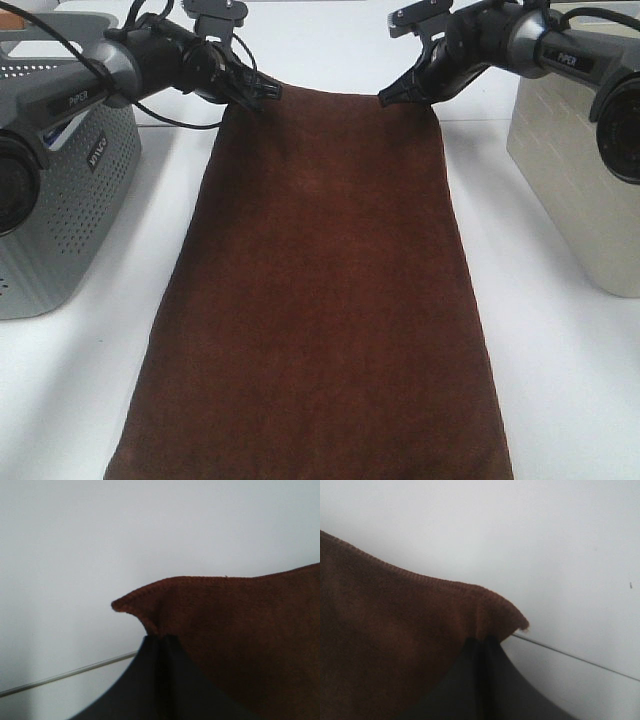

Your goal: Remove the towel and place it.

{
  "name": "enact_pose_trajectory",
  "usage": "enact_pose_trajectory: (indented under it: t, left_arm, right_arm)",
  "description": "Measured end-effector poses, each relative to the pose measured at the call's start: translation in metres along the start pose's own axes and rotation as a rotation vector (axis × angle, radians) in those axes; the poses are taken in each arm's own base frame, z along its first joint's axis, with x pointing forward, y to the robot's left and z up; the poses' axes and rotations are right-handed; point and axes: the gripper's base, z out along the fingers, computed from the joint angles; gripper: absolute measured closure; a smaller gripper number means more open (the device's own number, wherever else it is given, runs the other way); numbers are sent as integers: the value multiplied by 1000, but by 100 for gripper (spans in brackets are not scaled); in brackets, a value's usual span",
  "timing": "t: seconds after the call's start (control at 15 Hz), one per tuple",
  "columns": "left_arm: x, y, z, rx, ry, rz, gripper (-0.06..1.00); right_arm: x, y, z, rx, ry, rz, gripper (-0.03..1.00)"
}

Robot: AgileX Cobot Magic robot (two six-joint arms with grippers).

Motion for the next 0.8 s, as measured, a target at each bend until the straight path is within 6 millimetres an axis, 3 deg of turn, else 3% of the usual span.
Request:
enact_pose_trajectory:
  t: [0.13,0.33,0.8]
  left_arm:
    - [5,0,3,0,6,5,93]
    - [11,-1,7,-1,18,4,93]
    - [11,19,10,-27,3,-111,93]
  right_arm:
    - [7,3,8,-6,-2,-3,97]
    - [2,4,9,-4,-67,-10,97]
    - [-5,-1,9,1,-173,-7,96]
